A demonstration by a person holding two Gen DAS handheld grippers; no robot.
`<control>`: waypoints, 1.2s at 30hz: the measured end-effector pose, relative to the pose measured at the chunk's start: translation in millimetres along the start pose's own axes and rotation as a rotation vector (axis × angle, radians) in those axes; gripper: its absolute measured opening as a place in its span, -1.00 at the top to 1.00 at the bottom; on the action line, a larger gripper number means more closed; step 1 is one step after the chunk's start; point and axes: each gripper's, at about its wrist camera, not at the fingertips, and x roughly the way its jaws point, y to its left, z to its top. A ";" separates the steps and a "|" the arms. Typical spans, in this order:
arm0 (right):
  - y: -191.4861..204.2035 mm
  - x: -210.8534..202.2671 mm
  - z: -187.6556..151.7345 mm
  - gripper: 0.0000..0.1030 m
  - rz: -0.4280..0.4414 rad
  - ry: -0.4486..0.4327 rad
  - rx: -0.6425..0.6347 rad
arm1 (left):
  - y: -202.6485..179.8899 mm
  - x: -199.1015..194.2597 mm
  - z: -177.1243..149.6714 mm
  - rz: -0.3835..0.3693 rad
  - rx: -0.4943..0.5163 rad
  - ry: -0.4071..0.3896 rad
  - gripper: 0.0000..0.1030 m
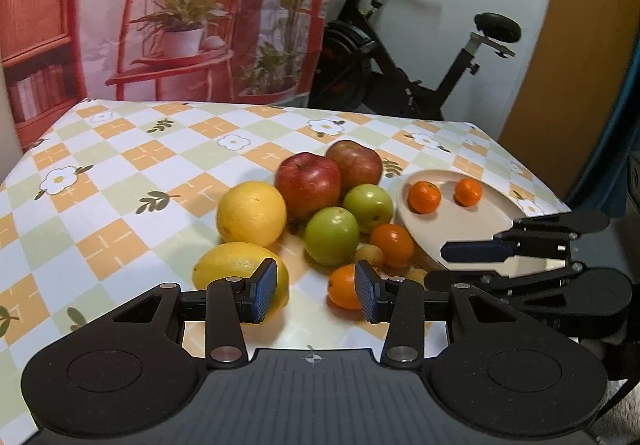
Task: Organize fruits
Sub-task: 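Move both tools back toward the remaining tangerines in the pile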
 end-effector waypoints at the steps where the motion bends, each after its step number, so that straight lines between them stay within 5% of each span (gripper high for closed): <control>1: -2.3 -1.4 -1.2 0.44 -0.003 -0.005 0.015 | -0.2 0.7 -0.8 -0.005 0.001 0.000 0.12; 20: -5.6 -4.3 -10.0 0.50 -0.009 -0.014 0.070 | -5.8 6.4 -5.8 -0.027 0.005 0.022 0.12; 36: -26.7 -15.3 -15.1 0.50 -0.048 -0.044 0.129 | -16.6 48.4 -4.9 -0.041 0.017 0.088 0.13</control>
